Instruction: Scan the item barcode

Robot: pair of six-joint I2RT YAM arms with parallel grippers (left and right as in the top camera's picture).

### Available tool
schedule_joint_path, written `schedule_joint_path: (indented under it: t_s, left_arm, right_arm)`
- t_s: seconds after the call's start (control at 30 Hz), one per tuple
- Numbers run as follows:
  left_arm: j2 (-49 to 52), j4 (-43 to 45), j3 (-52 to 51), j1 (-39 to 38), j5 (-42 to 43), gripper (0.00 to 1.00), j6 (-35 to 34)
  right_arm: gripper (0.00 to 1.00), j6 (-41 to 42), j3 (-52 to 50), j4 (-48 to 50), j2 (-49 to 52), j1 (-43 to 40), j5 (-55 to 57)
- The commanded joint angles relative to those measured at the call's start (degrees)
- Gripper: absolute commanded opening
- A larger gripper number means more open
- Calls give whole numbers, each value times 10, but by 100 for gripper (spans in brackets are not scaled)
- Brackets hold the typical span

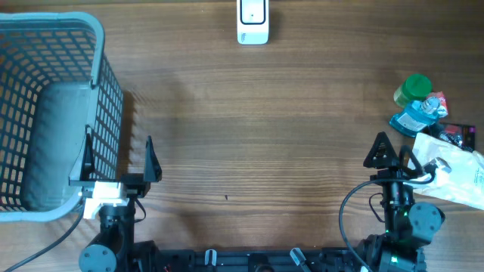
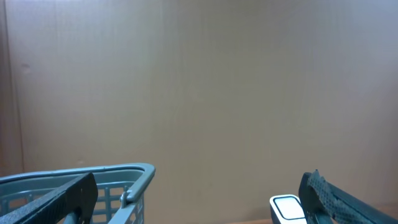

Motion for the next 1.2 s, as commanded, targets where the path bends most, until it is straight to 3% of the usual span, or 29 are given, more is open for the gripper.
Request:
schedule_joint_path:
  t_s: [0.0, 0.4, 0.63, 0.9, 1.17]
  left_arm:
    - [13, -92, -67, 1, -22, 100, -70]
    - [13, -172, -67, 1, -22, 100, -70]
    - [13, -196, -67, 1, -22, 100, -70]
    - [14, -210, -67, 1, -23, 100, -70]
    - [14, -210, -67, 1, -22, 100, -70]
  right_arm:
    - [100, 24, -1, -2, 33, -3, 38]
    - [100, 54, -1, -3, 150, -3, 46]
    - [100, 123, -1, 3, 205, -3, 46]
    - [100, 77, -1, 111, 207, -3, -12]
    - [100, 76, -1, 94, 201, 10, -13]
